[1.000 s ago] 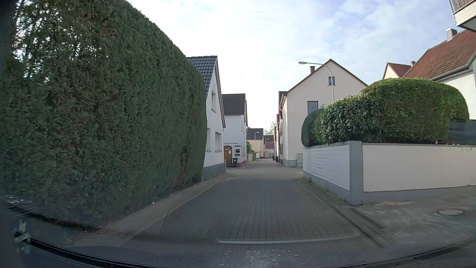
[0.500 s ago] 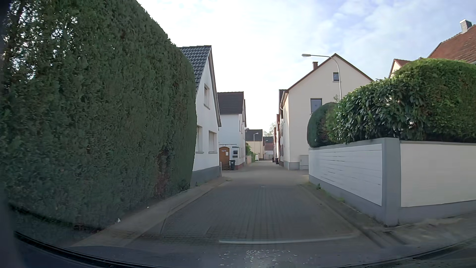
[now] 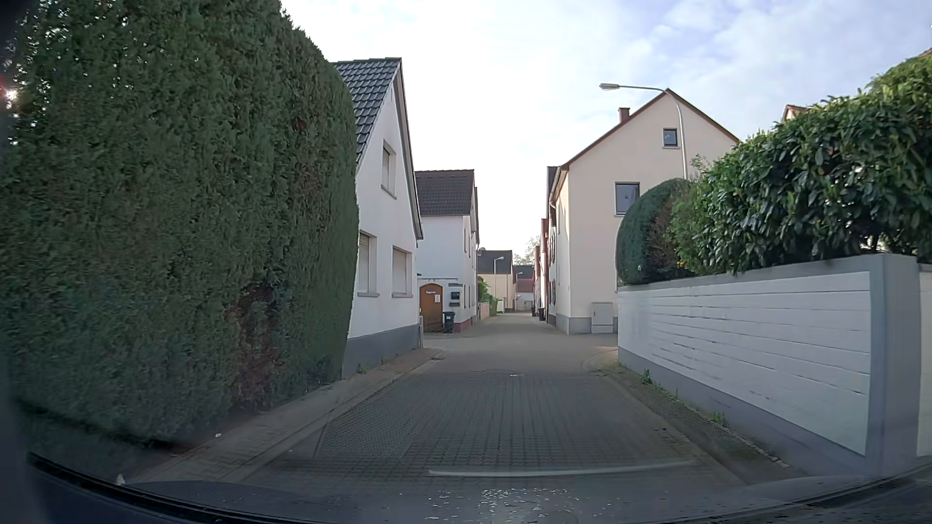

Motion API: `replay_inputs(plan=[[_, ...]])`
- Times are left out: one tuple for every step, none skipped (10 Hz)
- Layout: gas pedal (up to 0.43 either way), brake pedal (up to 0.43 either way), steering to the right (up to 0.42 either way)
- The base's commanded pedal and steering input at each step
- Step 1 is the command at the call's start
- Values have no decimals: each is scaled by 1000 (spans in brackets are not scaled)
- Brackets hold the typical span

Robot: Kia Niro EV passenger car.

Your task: Follow the waypoints while adhering to traffic rules and regulations

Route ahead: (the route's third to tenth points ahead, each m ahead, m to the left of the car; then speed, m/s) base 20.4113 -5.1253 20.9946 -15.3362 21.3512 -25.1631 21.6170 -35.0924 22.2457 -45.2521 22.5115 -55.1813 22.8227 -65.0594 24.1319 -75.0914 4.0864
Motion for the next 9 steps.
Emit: replay_inputs(plan=[[0, 0, 7], [0, 0, 7], [0, 0, 6], [0, 0, 6], [0, 0, 6], [0, 0, 6], [0, 0, 6], [0, 0, 6], [0, 0, 6]])
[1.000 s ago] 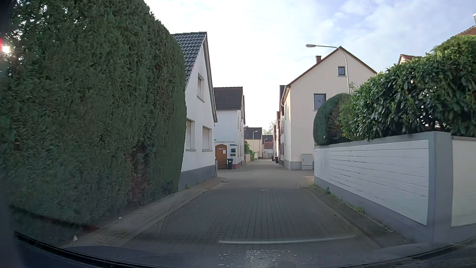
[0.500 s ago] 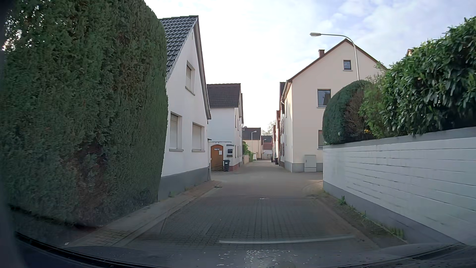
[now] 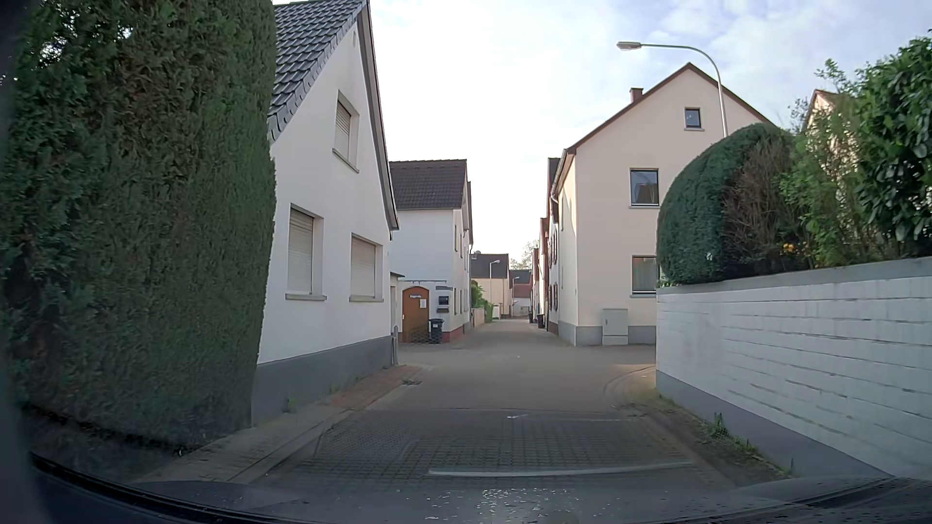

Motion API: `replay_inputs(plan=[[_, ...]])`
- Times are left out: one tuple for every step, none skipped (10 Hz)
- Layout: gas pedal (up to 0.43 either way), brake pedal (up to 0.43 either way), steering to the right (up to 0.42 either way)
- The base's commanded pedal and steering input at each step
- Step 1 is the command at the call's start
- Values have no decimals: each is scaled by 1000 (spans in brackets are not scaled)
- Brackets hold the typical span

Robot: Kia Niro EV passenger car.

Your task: Follow the waypoints while adhering to traffic rules and regulations

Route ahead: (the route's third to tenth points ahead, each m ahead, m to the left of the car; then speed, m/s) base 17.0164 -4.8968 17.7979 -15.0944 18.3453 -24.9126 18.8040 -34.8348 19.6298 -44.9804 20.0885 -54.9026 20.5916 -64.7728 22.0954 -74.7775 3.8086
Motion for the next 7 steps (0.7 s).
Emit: replay_inputs(plan=[[0, 0, 3], [0, 0, 3], [0, 0, 4], [0, 0, 4], [0, 0, 4], [0, 0, 4], [0, 0, 4]])
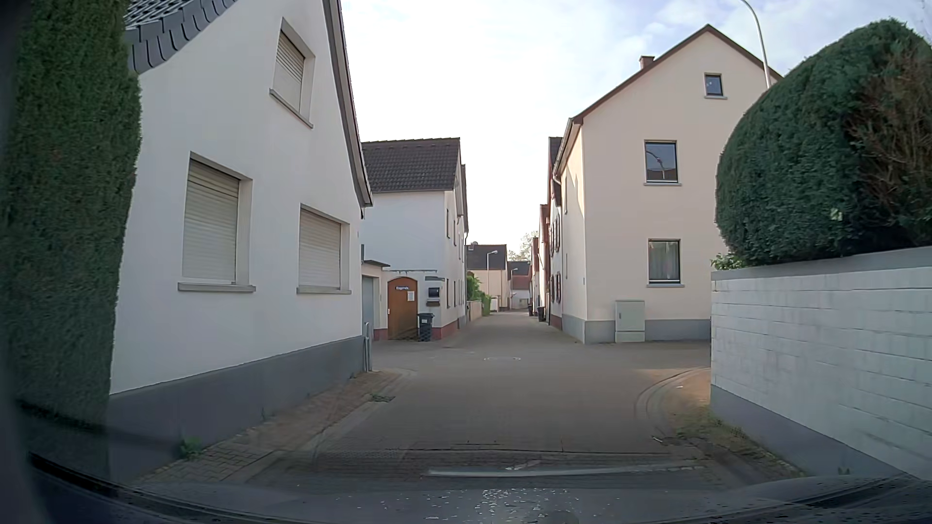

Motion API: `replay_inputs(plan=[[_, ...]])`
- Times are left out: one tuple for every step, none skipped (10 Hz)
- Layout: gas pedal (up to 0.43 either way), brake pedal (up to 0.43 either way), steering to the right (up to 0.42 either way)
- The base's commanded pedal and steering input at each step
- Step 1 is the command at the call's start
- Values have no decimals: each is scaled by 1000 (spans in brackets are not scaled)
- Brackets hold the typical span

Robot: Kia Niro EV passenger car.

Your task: Follow the waypoints while adhering to traffic rules and regulations

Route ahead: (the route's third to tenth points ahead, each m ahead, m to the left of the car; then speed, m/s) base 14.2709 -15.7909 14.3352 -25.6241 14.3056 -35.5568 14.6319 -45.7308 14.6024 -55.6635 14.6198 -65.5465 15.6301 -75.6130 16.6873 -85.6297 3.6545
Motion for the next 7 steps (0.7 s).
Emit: replay_inputs(plan=[[0, 0, 4], [0, 0, 4], [0, 0, 4], [0, 0, 4], [0, 0, 5], [0, 0, 6], [0, 0, 7]])
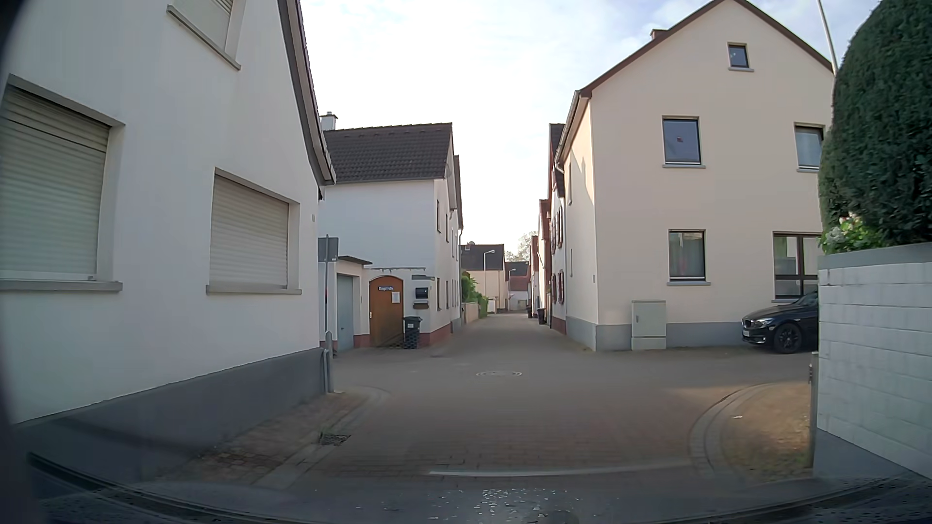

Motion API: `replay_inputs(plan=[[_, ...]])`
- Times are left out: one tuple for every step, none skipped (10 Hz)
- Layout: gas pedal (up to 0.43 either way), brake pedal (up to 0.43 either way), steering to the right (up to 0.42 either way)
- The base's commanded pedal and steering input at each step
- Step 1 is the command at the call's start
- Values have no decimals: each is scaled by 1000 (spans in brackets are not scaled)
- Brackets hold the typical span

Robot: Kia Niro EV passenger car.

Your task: Follow the waypoints while adhering to traffic rules and regulations

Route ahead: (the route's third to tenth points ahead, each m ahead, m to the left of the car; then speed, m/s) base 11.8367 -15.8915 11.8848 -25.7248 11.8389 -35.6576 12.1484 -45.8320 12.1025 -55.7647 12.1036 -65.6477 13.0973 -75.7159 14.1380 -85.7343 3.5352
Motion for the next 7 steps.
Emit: replay_inputs(plan=[[0, 0, 13], [0, 6, 20], [0, 12, 26], [0, 24, 39], [0, 24, 58], [0, 30, 75], [0, 43, 99]])
